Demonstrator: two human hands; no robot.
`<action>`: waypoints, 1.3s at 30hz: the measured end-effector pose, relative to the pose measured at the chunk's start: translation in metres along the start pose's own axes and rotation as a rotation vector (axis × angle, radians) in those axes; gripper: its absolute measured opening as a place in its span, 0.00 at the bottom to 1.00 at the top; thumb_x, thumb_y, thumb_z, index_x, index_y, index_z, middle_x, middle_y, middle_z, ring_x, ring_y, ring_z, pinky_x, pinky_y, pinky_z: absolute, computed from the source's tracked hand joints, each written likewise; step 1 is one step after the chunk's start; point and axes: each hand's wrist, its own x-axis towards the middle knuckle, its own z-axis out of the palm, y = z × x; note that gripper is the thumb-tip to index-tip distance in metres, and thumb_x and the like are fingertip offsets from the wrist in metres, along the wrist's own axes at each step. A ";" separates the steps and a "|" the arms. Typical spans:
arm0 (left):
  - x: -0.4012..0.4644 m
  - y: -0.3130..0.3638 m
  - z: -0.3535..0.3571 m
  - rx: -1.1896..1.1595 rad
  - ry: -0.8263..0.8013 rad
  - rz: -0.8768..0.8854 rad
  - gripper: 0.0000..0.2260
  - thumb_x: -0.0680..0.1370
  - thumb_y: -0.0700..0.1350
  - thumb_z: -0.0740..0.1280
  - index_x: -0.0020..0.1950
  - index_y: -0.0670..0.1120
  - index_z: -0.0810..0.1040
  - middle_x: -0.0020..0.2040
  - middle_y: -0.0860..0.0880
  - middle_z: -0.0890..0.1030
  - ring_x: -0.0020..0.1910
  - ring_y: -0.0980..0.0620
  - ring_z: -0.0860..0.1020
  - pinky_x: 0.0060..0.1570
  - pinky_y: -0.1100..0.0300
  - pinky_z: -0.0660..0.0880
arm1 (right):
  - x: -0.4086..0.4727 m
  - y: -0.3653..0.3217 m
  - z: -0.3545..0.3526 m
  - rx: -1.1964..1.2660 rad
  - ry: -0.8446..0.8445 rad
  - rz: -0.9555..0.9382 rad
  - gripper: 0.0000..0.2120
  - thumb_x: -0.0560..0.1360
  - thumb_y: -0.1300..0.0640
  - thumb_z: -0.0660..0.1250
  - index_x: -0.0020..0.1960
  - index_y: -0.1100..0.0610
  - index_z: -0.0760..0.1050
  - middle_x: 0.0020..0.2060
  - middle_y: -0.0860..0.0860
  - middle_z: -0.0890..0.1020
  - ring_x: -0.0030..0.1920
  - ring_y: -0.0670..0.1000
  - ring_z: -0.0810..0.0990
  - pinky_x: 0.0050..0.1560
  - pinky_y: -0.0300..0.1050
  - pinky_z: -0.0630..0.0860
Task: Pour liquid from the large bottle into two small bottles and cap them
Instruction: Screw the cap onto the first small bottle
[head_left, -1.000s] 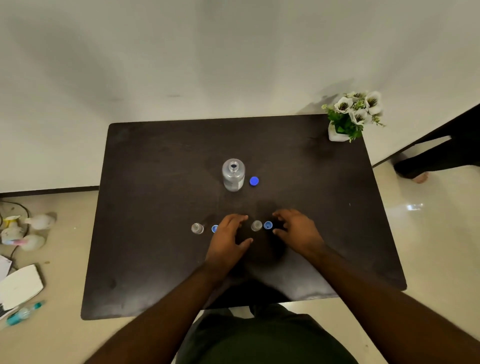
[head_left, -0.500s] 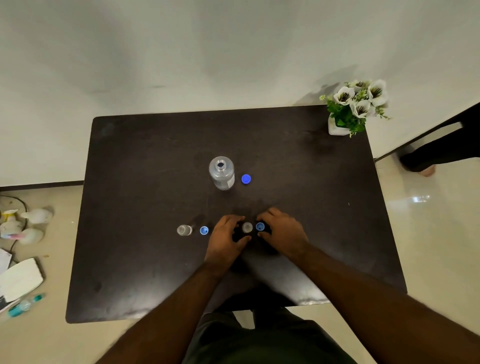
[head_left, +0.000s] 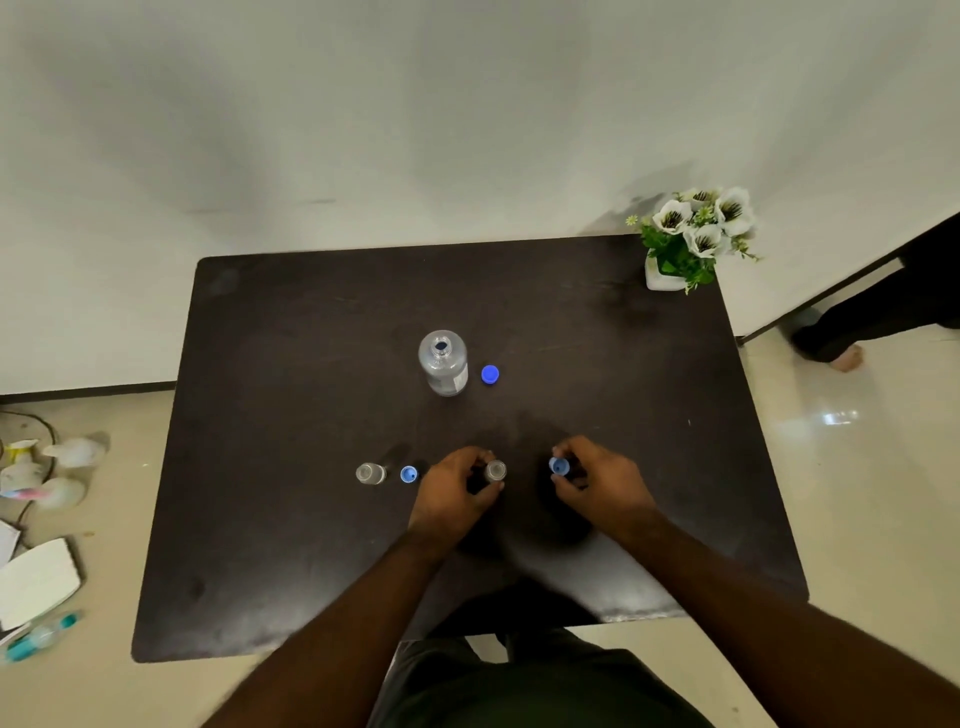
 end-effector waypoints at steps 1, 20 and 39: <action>-0.003 0.004 -0.003 -0.012 -0.011 0.011 0.10 0.73 0.47 0.76 0.50 0.57 0.79 0.48 0.58 0.85 0.49 0.60 0.83 0.54 0.52 0.82 | -0.004 -0.002 -0.003 0.039 0.018 0.011 0.12 0.73 0.55 0.74 0.54 0.48 0.78 0.48 0.45 0.84 0.45 0.45 0.84 0.51 0.45 0.81; -0.024 0.208 -0.147 -0.200 0.296 0.584 0.16 0.73 0.44 0.78 0.60 0.49 0.83 0.51 0.55 0.86 0.51 0.51 0.85 0.52 0.55 0.83 | -0.019 -0.206 -0.178 0.511 0.475 -0.482 0.20 0.71 0.63 0.78 0.59 0.51 0.78 0.50 0.40 0.85 0.50 0.44 0.85 0.51 0.33 0.79; -0.064 0.355 -0.249 -0.217 0.482 0.912 0.12 0.74 0.53 0.75 0.56 0.54 0.84 0.46 0.61 0.86 0.47 0.56 0.85 0.46 0.70 0.80 | -0.078 -0.377 -0.373 -0.354 0.403 -1.115 0.14 0.78 0.66 0.70 0.59 0.52 0.83 0.55 0.42 0.84 0.56 0.43 0.82 0.55 0.40 0.79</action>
